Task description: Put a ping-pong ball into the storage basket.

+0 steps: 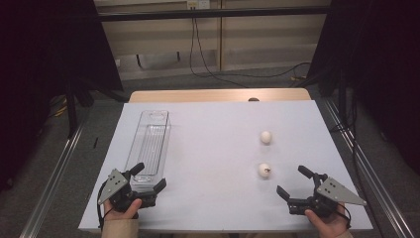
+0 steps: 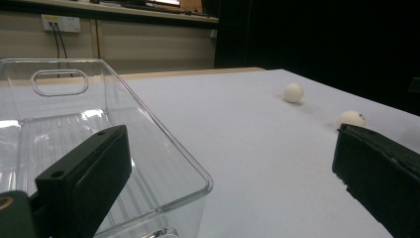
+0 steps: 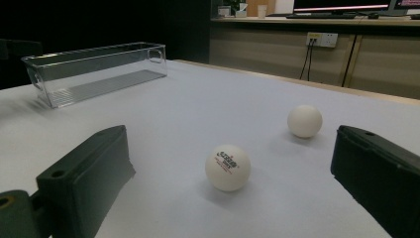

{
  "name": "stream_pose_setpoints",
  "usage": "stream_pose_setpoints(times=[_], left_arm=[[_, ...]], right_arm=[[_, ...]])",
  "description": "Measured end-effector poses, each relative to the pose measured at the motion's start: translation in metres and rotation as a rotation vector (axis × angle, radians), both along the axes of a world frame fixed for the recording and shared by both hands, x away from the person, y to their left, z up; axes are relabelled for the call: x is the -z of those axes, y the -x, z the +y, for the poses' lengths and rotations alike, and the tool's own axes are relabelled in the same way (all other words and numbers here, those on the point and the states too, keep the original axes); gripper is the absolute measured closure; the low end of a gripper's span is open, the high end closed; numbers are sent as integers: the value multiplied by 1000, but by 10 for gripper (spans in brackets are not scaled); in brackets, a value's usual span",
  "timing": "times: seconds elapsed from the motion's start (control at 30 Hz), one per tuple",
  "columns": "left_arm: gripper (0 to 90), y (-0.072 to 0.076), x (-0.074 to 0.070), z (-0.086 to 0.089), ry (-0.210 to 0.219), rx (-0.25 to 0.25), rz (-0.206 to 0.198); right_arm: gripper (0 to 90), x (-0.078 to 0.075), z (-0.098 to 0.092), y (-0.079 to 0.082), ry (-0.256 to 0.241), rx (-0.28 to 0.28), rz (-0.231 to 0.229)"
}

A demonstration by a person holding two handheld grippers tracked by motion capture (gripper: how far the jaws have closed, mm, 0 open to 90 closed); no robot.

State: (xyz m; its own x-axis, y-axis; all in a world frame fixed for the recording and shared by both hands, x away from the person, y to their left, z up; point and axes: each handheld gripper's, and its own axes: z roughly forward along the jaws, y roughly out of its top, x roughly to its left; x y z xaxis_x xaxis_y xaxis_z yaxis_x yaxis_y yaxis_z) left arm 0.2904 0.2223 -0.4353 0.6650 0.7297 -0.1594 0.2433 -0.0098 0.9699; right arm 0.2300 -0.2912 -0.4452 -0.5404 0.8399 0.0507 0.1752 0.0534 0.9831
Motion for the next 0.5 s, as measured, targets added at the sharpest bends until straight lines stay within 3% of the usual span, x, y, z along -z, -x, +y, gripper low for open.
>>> stream_pose_setpoints(times=[0.5], left_arm=[[17, 0, 0, -3, 5, 15, 9]], right_arm=[[17, 0, -1, 0, 1, -4, -1]])
